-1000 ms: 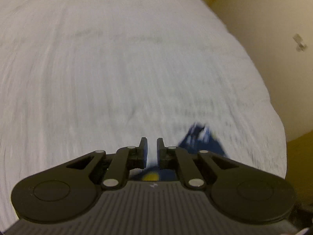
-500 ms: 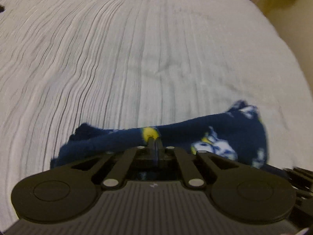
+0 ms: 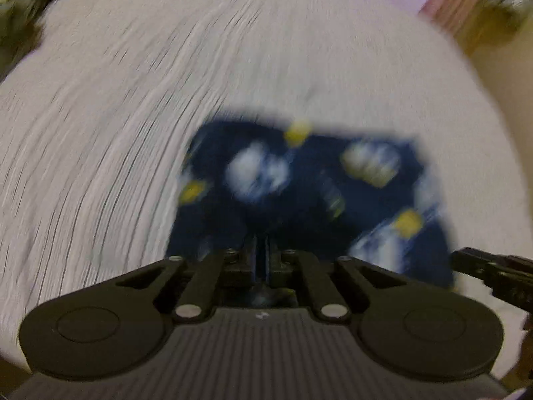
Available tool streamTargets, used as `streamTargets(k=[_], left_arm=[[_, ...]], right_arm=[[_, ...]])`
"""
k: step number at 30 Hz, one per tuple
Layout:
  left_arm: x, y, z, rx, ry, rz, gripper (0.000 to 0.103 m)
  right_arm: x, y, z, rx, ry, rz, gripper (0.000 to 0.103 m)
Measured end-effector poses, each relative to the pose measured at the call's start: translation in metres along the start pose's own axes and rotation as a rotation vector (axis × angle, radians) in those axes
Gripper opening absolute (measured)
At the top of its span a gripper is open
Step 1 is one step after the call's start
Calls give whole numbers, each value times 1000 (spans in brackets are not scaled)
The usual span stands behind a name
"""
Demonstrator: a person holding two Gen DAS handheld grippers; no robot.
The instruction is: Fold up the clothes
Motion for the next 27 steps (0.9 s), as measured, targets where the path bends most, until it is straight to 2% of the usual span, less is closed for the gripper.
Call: streamTargets(k=[2,5,8,9,10,11,12,13,16,19,20,23,24,27], left_arm=[[7,-4,-8,-1,32,-1,3],[6,7,-10,-6,21,0,3],[11,35,-5,-28,25,-18,3],[15,45,-3,-39,34,-28,10],[19,53,1,-49,48,-47,24],[26,56,5,-59,71,-65,35],[34,55,10,-70,96,-72,54],[42,53,15,-76,122,-74,62],[65,29,18,-16,222,-126,62],[80,9,15,43,389,-267,62],[82,3,13,57,420,-298,62],[85,-15,10,84,434,-319,63],[86,-19,9,90,436,-331,67],[85,-33,5,118,451,-412,67]], right_arm=[[-1,-27,-20,76,8,-7,29],[-1,-34,-20,88,10,-12,29],[-11,-19,-13,92,-59,31,30],[-16,-13,-11,90,-89,44,44],[-21,-7,-9,89,-120,56,61],[-31,1,-7,72,-161,54,89],[-38,6,-3,38,-198,69,91],[-43,6,0,28,-242,90,91],[-58,7,6,1,-377,158,91],[-61,-5,8,30,-498,257,91],[-61,-8,7,35,-504,265,91],[-60,-15,5,45,-519,286,91],[-59,-18,5,46,-525,294,91],[-58,-30,3,54,-510,313,91]])
Point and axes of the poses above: each gripper's, at about its wrist camera, not at the fingertips, and y roughly against the way its jaws point, x to its left, z to its top, the point moved 9 cm from there along -y, roughly the way its jaws point, and after that the axes turned 1 degree about y, right-handed, at the moved point
